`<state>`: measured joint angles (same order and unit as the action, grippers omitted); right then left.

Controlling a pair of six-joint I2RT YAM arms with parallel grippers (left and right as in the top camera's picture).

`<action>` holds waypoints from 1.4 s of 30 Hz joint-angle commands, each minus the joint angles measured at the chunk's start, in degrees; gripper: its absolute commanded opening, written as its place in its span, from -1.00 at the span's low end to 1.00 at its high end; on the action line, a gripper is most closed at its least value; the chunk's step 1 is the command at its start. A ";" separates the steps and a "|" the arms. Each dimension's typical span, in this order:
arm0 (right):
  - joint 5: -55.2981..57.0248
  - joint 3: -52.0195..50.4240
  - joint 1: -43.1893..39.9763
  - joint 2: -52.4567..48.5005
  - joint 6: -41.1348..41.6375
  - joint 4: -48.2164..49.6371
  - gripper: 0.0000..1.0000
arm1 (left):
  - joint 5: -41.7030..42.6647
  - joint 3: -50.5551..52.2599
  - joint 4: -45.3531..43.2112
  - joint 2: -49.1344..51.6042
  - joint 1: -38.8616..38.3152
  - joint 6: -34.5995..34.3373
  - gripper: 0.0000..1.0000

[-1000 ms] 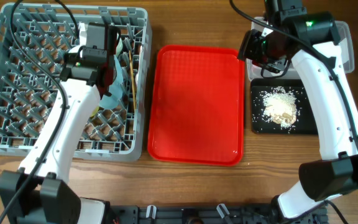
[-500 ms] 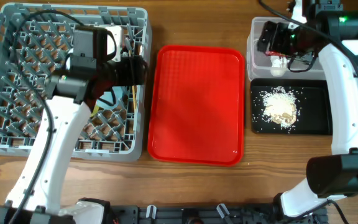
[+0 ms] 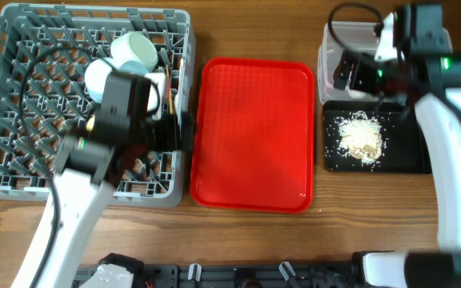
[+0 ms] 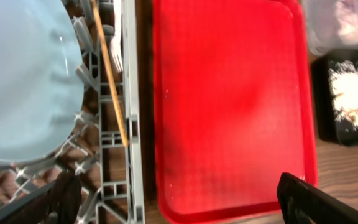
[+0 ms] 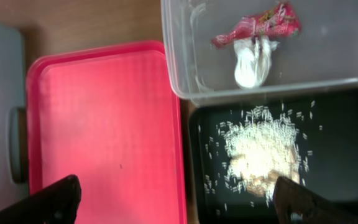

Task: Sort waste into correct bins and load items into the dishwasher rack

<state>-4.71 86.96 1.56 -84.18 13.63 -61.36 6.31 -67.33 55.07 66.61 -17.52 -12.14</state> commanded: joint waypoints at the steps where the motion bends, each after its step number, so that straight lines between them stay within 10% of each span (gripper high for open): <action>1: 0.92 -12.20 -0.15 13.09 0.26 5.95 1.00 | -2.38 8.68 -3.43 -11.56 -1.14 -0.79 1.00; 10: 4.11 -25.77 -0.15 37.03 3.04 4.87 1.00 | -2.78 21.00 -3.80 -33.07 -1.11 -0.76 1.00; 26: 6.25 -26.23 -0.15 32.63 2.86 4.39 1.00 | -2.78 21.00 -3.74 -32.76 -1.11 -0.74 1.00; 42: 2.95 -72.81 1.49 77.59 -3.21 55.56 1.00 | -2.78 21.00 -3.58 -32.74 -1.11 -0.76 1.00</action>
<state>-2.11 18.70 2.02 -12.45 14.46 -9.39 4.12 -46.48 51.46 33.91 -18.39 -12.38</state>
